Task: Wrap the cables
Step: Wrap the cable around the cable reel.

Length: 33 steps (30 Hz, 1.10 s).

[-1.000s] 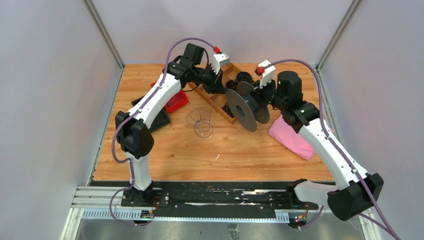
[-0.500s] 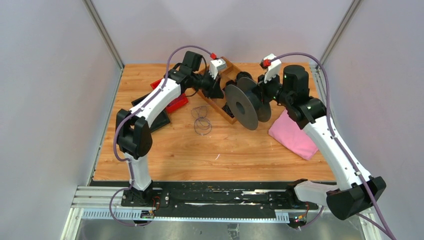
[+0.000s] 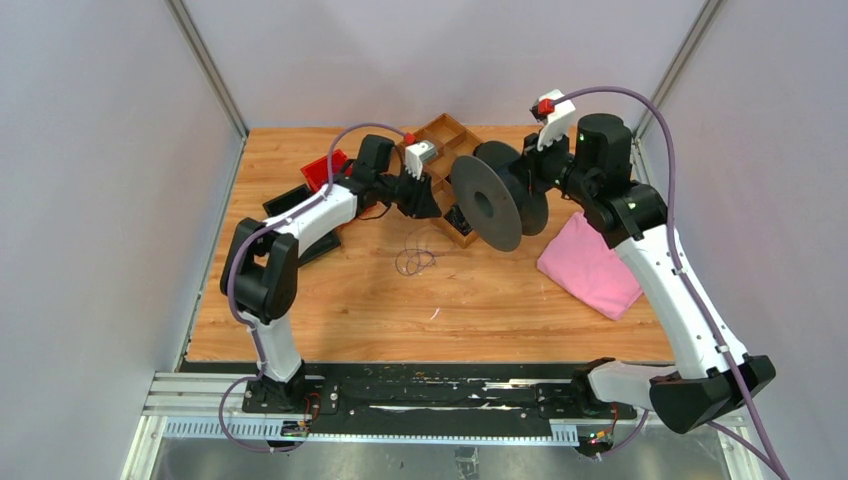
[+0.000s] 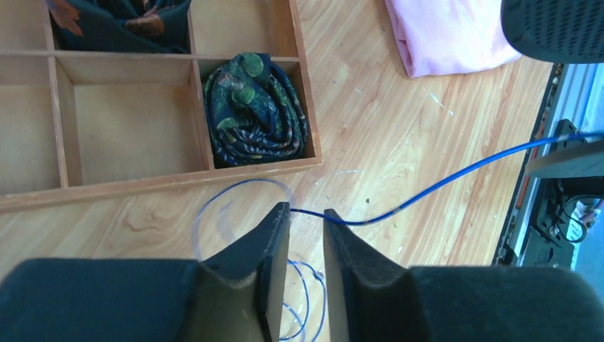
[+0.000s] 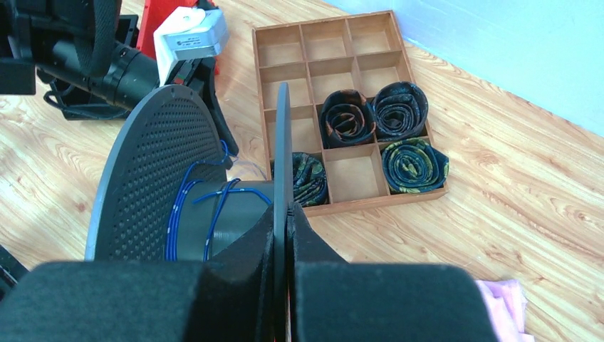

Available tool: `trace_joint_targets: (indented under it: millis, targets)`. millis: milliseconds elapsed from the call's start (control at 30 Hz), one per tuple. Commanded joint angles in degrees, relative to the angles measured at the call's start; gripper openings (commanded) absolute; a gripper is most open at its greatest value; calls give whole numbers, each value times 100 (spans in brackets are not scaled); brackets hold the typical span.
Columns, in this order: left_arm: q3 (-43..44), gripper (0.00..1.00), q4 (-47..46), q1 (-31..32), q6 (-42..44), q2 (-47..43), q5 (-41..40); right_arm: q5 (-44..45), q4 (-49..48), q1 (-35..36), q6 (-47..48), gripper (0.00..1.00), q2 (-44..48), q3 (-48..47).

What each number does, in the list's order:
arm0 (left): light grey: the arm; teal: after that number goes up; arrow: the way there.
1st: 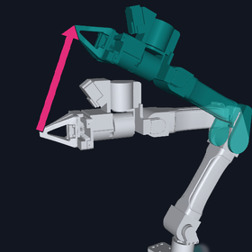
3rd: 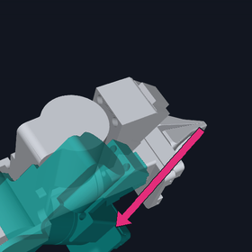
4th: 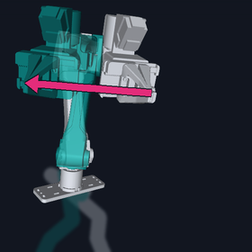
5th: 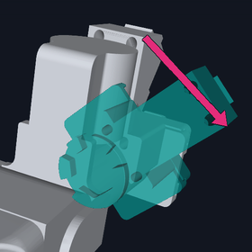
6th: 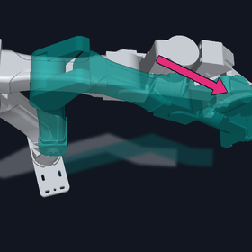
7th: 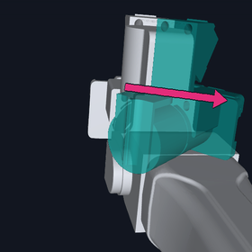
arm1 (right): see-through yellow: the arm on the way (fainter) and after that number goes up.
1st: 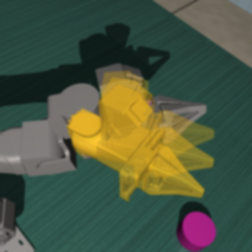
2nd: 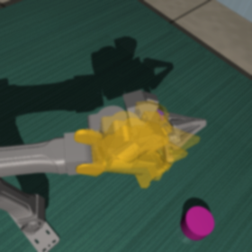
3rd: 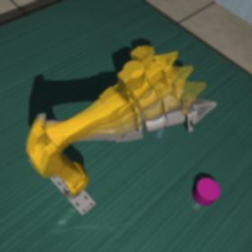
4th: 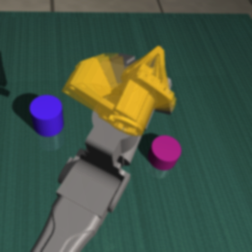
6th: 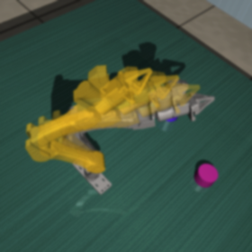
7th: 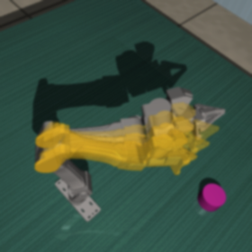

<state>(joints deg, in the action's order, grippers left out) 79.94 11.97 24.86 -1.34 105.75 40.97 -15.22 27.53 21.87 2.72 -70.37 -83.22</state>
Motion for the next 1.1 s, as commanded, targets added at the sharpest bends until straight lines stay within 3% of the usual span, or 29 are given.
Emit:
trace_joint_targets:
  millis: [0,300,600,767,1067]
  targets:
    - [-394,34,-928,-44,-68,-565,-2,0,-148,-90,-165,1,8,-338]
    - [-1051,66,-1983,-77,-253,-606,73,-104,93,-90,-271,1,-21,-675]
    - [-2041,75,-3326,-78,424,-793,-77,-110,430,-95,-331,1,-21,-1131]
    - [-2031,72,-3420,-73,440,-490,-108,-205,488,-125,-433,1,-30,-1283]
    - [-1934,42,-3420,-36,396,-9,-34,-171,525,-182,-509,1,-110,-1470]
